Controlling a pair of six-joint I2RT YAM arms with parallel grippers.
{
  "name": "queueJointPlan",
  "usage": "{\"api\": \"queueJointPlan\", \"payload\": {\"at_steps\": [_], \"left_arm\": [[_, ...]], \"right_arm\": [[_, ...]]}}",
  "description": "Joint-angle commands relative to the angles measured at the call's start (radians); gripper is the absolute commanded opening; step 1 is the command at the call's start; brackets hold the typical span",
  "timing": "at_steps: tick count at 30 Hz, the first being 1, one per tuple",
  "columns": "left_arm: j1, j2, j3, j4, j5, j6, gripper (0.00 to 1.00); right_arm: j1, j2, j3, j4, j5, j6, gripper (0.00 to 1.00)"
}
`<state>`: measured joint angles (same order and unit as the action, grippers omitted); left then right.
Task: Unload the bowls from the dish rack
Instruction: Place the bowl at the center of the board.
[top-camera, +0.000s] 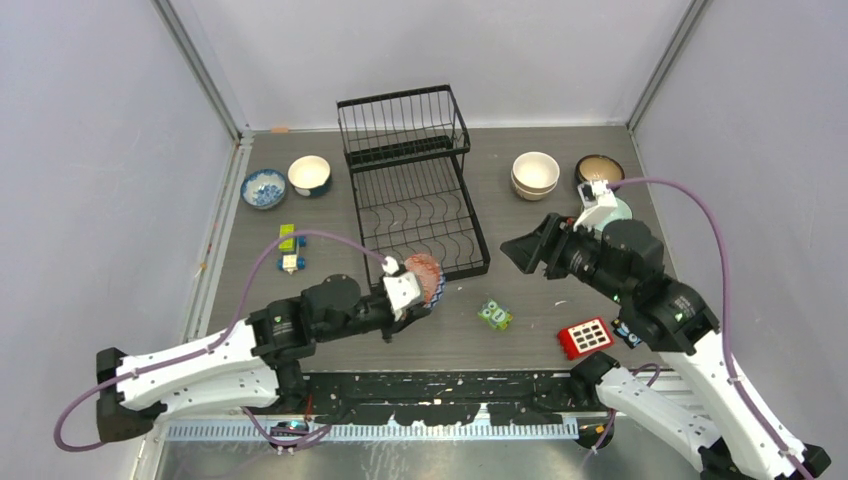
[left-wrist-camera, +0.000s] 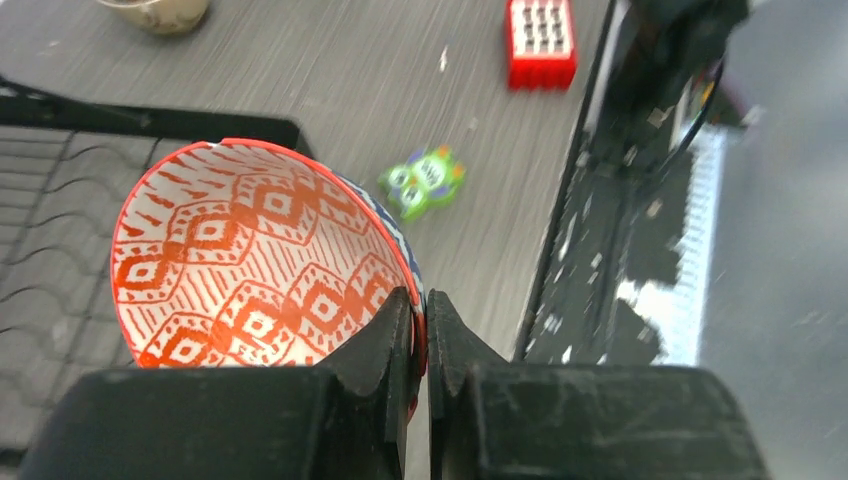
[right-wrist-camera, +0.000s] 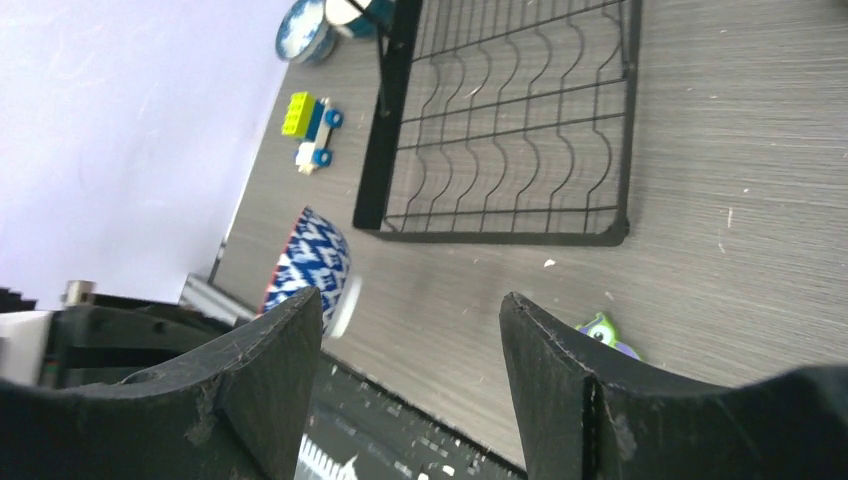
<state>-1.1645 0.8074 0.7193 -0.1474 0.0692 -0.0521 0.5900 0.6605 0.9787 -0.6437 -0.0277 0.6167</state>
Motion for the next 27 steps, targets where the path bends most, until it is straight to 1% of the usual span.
{"api": "queueJointPlan", "payload": {"at_steps": [1, 3, 5, 10, 12, 15, 21, 22, 27], "left_arm": [[-0.088, -0.086, 0.090, -0.290, -0.257, 0.283, 0.00], [-0.119, -0.095, 0.112, -0.337, -0.314, 0.350, 0.00], [-0.148, -0.089, 0.131, -0.368, -0.354, 0.412, 0.00], [-0.214, -0.038, 0.153, -0.409, -0.384, 0.539, 0.00], [-0.244, 0.000, 0.163, -0.431, -0.402, 0.566, 0.00], [-0.292, 0.039, 0.171, -0.442, -0.415, 0.587, 0.00], [-0.379, 0.071, 0.184, -0.457, -0.429, 0.575, 0.00], [-0.387, 0.073, 0.188, -0.468, -0.424, 0.565, 0.00], [-0.409, 0.097, 0.231, -0.561, -0.353, 0.483, 0.00]], "right_arm": [[0.005, 0.148, 0.225, -0.171, -0.147, -0.096, 0.70], [0.006, 0.216, 0.310, -0.249, -0.224, -0.141, 0.70], [0.007, 0.264, 0.354, -0.289, -0.281, -0.179, 0.70], [0.046, 0.362, 0.393, -0.303, -0.300, -0.150, 0.69], [0.085, 0.395, 0.409, -0.299, -0.271, -0.137, 0.68], [0.183, 0.444, 0.478, -0.326, -0.180, -0.151, 0.68], [0.349, 0.601, 0.672, -0.507, 0.020, -0.232, 0.68], [0.369, 0.623, 0.691, -0.523, 0.071, -0.240, 0.68], [0.421, 0.686, 0.721, -0.529, 0.088, -0.278, 0.68]]}}
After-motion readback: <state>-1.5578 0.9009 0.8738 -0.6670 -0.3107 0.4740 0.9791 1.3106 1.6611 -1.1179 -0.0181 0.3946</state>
